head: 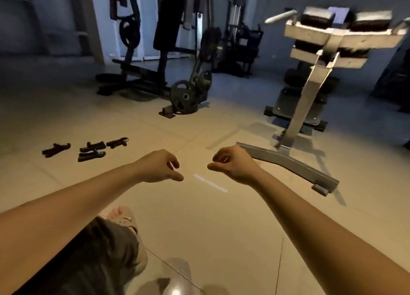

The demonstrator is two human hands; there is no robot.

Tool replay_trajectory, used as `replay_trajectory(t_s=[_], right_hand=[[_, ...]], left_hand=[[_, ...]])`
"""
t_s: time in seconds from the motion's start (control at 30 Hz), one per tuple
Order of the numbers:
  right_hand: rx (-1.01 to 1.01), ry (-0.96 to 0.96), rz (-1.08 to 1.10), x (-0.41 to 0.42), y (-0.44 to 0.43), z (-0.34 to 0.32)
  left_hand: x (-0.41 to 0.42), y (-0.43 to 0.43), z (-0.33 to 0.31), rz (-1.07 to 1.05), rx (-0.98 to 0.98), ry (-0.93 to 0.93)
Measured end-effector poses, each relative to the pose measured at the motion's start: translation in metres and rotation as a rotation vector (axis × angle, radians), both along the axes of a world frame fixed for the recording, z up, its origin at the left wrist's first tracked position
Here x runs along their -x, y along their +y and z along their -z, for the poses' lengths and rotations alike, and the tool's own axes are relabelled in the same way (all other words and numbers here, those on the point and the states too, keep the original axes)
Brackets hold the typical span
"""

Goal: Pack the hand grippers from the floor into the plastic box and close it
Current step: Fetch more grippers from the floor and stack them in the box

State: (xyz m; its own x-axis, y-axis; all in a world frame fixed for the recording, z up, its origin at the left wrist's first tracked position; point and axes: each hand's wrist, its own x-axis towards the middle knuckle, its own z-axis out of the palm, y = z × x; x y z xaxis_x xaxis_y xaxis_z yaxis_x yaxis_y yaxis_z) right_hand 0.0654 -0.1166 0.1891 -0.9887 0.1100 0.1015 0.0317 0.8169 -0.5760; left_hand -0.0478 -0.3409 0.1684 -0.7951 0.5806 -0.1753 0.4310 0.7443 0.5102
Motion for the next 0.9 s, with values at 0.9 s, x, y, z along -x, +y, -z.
replay_trajectory(t_s=[0.9], right_hand=[[0.099,-0.211,-0.180,0.538,-0.273,0.073]], left_hand=[[0.384,-0.308,0.023,-0.482,0.258,0.104]])
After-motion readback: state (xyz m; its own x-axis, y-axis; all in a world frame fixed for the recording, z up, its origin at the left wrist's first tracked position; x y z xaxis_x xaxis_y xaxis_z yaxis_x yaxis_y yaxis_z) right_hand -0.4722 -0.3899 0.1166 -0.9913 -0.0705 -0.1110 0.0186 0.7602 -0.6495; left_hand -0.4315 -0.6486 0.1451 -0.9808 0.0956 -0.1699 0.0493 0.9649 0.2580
